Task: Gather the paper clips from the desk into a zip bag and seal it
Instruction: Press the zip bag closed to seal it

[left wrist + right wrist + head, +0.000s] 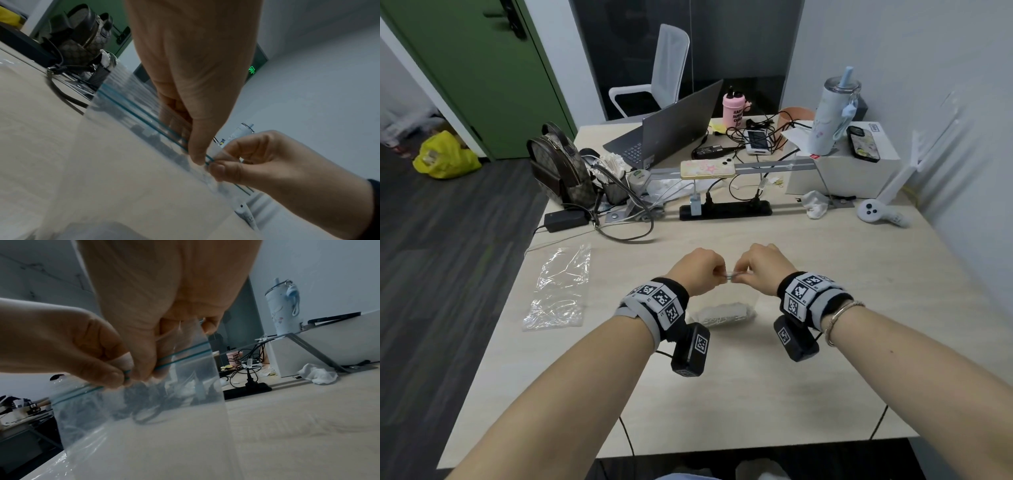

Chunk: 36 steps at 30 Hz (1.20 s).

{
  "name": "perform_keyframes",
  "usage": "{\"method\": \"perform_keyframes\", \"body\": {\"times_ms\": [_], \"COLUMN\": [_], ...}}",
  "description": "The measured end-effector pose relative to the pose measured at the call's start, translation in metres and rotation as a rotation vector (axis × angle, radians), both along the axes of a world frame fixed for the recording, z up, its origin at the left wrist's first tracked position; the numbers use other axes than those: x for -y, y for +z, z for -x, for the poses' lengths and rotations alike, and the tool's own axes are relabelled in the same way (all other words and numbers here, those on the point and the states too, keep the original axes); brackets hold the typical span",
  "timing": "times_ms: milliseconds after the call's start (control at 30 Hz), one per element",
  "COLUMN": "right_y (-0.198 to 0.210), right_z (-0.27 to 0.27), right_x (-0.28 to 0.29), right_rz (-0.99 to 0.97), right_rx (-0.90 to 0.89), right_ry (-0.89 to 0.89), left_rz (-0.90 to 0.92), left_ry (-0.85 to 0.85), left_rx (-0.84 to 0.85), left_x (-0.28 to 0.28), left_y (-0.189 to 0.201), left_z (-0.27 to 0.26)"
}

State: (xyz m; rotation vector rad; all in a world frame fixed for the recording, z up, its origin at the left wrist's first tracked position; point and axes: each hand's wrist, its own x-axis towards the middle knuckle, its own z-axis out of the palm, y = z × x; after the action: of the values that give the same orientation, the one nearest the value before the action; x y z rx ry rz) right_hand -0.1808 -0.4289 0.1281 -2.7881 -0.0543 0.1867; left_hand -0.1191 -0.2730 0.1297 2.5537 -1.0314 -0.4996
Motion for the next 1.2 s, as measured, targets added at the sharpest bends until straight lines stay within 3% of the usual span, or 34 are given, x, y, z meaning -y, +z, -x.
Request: {"method": "perform_keyframes", "body": {"times_ms": [367,533,633,800,1033,1200], "right_y": [-0.002,-0.003,-0.002,-0.004,-0.006,-0.008], "right_z": [-0.006,-0.007,-0.007,-0.004,-0.009,-0.008], "right_x": [0.009,0.007,0.011,0.014,0.018,0.021], "right_rz": [-0.084,-0.138,-0.214,-0.302,-0.245,-0.268], "right_rx": [-0.038,-0.092,-0.106,-0.117,-0.108,-0.117], "right_ry": [-0.101,-0.12,-0.142,-0.165,-0.19,-0.18], "left_rz": [0.051,0.03,0.12,0.213,0.177,0.078], "left_ry": [0.15,0.135,0.145,0.203,0.225,0.15], "left_rx": [-0.055,-0.056,-0.147,-0.15,-0.123,-0.073], "left_x": [-0.039,-0.042,-0.048,-0.058,-0.053,-0.046], "left_y": [-0.006,-0.008,-0.006,-0.009,-0.017,-0.01], "left_z": [-0.017,-0.018,-0.022,-0.027,-0.027,-0.031]}}
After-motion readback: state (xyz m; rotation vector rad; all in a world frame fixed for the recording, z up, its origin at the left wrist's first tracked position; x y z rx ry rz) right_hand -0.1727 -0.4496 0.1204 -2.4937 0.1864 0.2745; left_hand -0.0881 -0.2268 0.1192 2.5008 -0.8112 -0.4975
